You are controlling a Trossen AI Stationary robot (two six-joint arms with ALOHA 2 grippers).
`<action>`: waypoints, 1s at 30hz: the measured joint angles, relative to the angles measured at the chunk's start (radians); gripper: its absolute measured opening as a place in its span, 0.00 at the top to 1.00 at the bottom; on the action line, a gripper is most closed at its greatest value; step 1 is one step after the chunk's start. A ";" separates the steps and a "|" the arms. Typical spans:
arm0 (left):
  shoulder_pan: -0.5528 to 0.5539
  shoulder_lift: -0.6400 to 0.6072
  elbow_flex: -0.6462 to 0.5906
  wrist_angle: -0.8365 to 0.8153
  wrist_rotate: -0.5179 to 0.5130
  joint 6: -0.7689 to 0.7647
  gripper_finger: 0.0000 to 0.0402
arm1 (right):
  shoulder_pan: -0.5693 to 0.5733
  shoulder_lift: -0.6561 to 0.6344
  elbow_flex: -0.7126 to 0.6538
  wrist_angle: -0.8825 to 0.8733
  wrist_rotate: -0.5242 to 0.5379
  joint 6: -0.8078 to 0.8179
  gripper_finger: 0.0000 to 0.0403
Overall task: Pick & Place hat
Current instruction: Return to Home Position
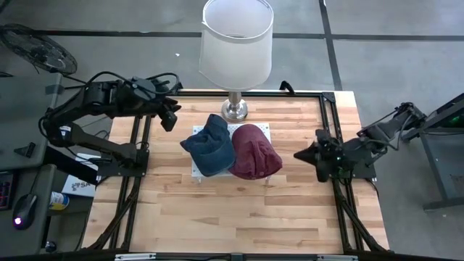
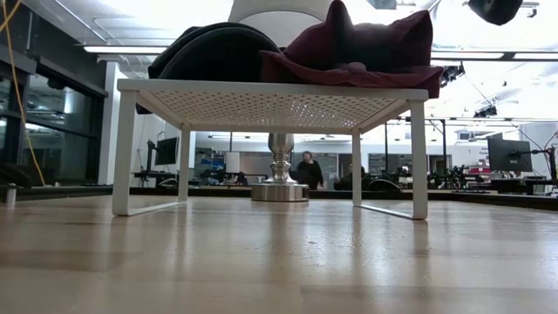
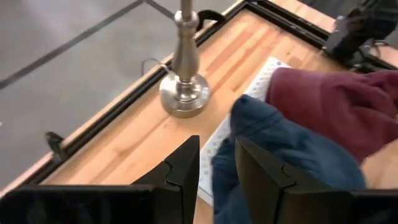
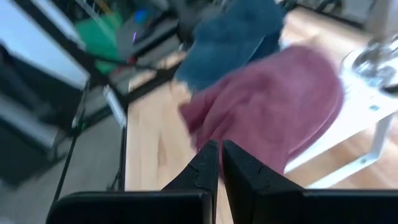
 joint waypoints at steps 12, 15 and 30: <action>0.000 -0.171 -0.239 0.152 -0.005 0.044 0.75 | 0.000 -0.050 0.000 0.060 0.173 -0.120 0.97; 0.000 -0.244 -0.338 0.218 0.008 0.042 0.75 | 0.000 -0.048 0.000 0.074 0.223 -0.147 0.97; 0.000 -0.594 -0.793 0.536 0.072 0.015 0.75 | 0.000 -0.008 0.000 0.103 0.352 -0.086 0.97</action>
